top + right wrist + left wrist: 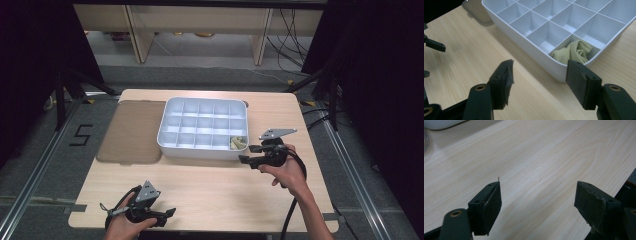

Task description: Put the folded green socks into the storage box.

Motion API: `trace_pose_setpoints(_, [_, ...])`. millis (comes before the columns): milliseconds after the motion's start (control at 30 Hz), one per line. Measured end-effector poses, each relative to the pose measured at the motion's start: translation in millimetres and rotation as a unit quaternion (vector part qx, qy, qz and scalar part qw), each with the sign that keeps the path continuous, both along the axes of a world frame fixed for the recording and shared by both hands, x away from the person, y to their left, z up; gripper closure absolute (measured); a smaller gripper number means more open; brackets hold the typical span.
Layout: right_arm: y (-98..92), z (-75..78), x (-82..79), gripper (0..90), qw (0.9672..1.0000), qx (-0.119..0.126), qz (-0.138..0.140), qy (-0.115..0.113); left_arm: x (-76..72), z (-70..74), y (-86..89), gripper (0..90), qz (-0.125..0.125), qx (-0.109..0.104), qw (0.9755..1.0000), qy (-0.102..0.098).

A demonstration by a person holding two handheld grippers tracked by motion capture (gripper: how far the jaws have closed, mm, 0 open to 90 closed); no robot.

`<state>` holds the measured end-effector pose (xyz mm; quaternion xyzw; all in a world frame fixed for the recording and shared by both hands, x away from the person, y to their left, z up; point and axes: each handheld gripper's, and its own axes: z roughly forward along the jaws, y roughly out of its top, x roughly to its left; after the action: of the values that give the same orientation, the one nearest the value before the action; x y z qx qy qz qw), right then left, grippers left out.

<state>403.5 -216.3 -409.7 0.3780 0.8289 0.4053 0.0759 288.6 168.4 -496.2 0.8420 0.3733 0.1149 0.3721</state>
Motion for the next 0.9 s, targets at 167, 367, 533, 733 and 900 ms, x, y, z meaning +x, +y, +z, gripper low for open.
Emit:
trace_pose_setpoints(167, [1.3,-2.2,-0.2,36.1,0.9998,0.003,0.005,-0.017,-0.5,0.5,0.5,21.0,-0.006,-0.003,1.0,0.001])
trace_pose_setpoints(367, [2.3,-3.2,-4.1,32.2,0.9999,0.013,0.0,-0.011,-0.5,0.7,0.7,21.0,-0.001,-0.006,1.0,0.001])
trace_pose_setpoints(533, [1.7,-3.6,-7.4,30.3,0.9998,0.017,0.0,-0.013,0.4,0.1,1.6,21.1,0.001,-0.002,1.0,-0.002])
trace_pose_setpoints(733, [5.1,-5.8,-15.8,26.3,0.9995,0.032,-0.002,0.0,-0.2,-0.1,1.0,21.0,0.004,-0.003,1.0,0.002])
trace_pose_setpoints(900, [4.3,-8.8,-21.3,21.8,0.9996,0.027,-0.01,-0.005,-0.6,0.2,1.0,21.0,0.004,-0.008,1.0,0.003])
